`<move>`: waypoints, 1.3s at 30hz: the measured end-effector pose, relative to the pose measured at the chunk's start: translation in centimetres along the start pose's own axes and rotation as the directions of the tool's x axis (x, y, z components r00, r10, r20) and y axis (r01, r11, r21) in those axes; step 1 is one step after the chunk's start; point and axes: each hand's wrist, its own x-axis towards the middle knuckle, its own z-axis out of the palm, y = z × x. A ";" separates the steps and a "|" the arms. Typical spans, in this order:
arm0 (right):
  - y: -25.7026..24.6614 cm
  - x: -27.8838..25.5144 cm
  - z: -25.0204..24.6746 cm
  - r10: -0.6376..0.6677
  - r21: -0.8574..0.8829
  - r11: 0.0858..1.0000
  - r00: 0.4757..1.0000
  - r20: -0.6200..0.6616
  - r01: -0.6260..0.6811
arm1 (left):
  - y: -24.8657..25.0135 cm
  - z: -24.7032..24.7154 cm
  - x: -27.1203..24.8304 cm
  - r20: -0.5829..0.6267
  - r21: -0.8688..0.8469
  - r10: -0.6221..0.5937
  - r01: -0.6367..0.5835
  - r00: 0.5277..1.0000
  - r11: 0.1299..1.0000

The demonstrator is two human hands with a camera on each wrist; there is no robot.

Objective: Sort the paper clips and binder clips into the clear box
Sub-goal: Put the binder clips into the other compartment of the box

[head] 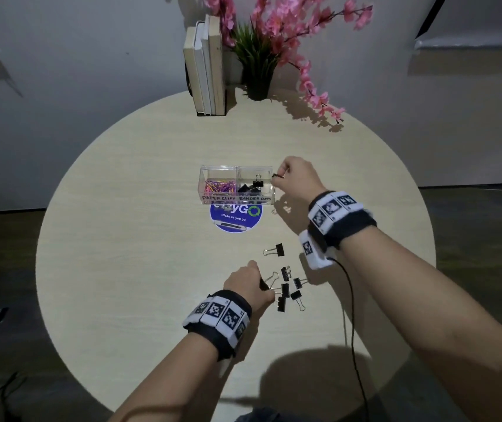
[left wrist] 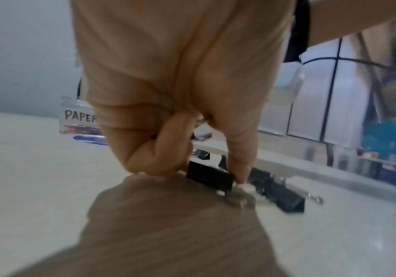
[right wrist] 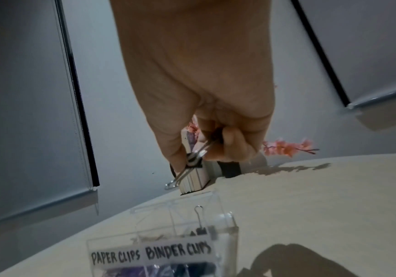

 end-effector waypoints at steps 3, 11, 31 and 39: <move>-2.0 2.4 2.1 -0.036 -0.031 0.999 0.998 0.050 0.038 | -0.6 -0.8 0.4 0.071 -0.012 -0.002 0.002 0.997 1.000; 0.8 -0.8 2.5 -0.055 0.163 0.984 0.994 -0.097 0.070 | 0.7 -9.7 4.3 -0.278 -0.119 0.090 -0.127 0.956 0.985; 8.0 -15.1 5.6 -0.071 -0.121 0.989 0.995 0.076 0.080 | 2.4 -3.6 6.9 0.069 0.224 0.494 -0.496 0.867 0.839; 8.1 -15.2 6.7 -0.198 -0.340 0.906 0.962 0.189 0.253 | 0.5 -3.4 5.8 -0.091 -0.049 0.363 -0.368 0.927 0.928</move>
